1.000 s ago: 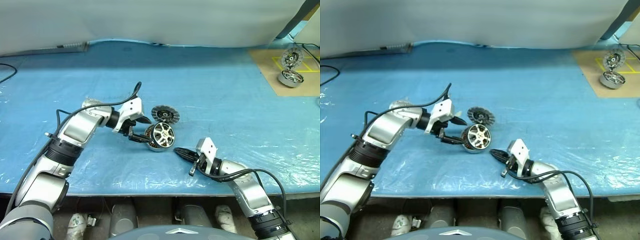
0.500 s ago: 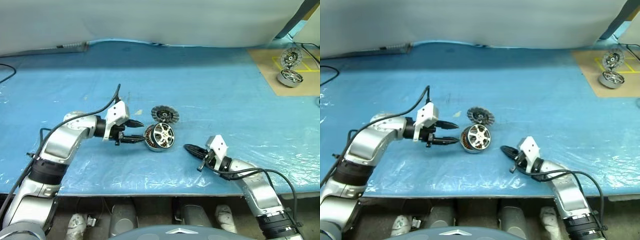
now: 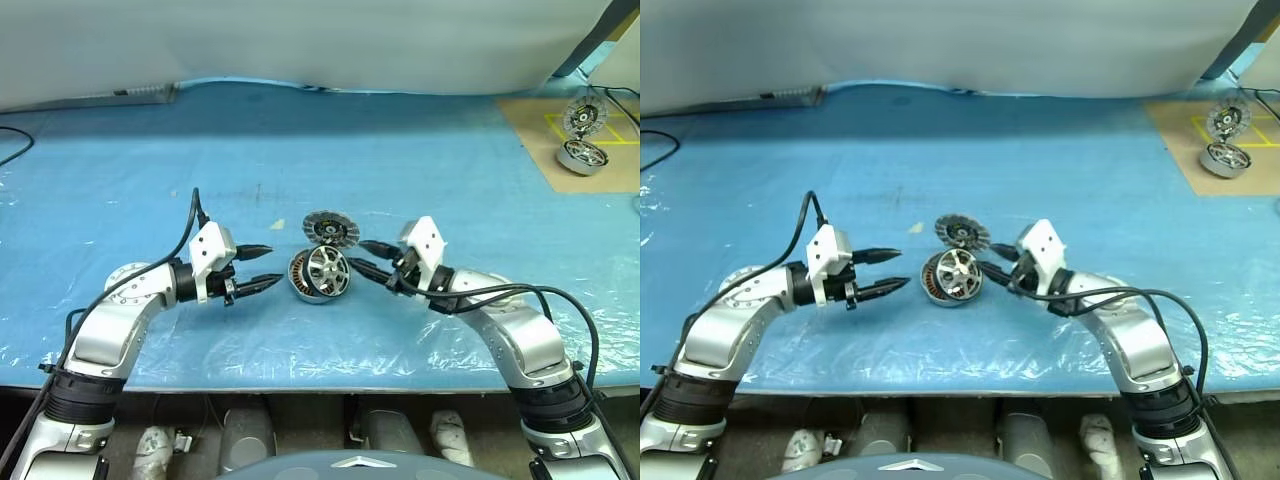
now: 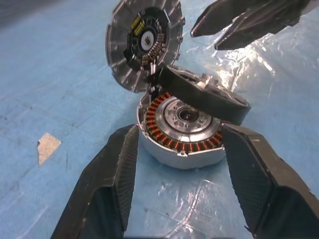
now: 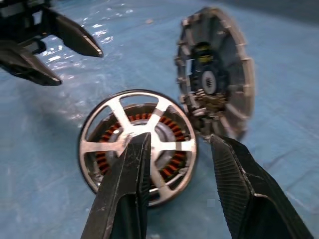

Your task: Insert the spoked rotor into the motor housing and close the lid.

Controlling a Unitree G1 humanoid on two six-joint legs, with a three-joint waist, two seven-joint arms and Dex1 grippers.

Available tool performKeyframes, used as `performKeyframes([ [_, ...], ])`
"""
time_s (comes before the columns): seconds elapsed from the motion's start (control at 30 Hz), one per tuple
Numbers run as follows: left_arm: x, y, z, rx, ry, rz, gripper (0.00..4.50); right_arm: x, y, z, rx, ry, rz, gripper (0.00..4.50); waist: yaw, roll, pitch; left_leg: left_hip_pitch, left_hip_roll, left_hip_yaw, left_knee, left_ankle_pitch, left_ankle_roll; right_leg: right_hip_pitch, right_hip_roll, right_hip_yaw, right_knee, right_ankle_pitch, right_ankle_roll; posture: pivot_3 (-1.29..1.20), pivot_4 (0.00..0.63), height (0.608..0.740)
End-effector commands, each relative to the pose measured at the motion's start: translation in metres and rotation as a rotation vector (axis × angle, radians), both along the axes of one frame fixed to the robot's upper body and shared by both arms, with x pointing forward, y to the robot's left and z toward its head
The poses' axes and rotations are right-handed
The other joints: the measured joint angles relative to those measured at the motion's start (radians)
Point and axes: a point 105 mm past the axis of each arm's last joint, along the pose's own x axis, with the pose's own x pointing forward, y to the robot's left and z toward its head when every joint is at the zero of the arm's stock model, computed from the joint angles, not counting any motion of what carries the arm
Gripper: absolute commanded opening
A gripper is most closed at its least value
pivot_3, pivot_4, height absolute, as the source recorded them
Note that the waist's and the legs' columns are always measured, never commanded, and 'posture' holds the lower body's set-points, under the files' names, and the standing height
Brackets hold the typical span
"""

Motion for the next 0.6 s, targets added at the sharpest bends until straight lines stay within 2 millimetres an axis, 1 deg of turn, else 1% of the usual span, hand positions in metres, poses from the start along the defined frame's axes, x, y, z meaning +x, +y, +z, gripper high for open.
performKeyframes([
  [0.03,-0.001,0.003,0.008,-0.009,-0.048,0.008,2.74,-0.007,0.008,0.006,-0.016,-0.014,0.052,1.99,0.001,0.000,0.000,0.000,0.000,0.000,0.000,0.000,0.000,0.000,0.000,0.000,0.000,0.000,0.000,0.00,0.150,0.740],
  [0.23,-0.002,0.003,0.005,-0.015,-0.048,0.018,2.74,-0.010,0.011,-0.001,-0.037,0.009,0.066,1.99,0.000,0.000,0.000,0.000,0.000,0.000,0.001,0.000,0.000,0.000,0.000,0.000,0.001,0.000,0.000,0.00,0.150,0.740],
  [0.43,-0.003,-0.002,0.007,-0.032,-0.063,0.019,2.74,-0.008,0.012,-0.007,-0.048,0.023,0.053,1.99,0.000,0.000,0.000,0.000,0.000,0.000,0.001,0.000,0.000,0.000,0.000,0.000,0.001,0.000,0.000,0.00,0.150,0.740],
  [0.6,-0.004,-0.002,0.005,-0.030,-0.069,0.024,2.74,-0.006,0.014,-0.009,-0.054,0.026,0.051,1.99,0.000,0.000,0.000,0.000,0.000,0.000,0.002,0.000,0.000,0.000,0.000,0.000,0.001,0.000,0.000,0.00,0.150,0.740],
])
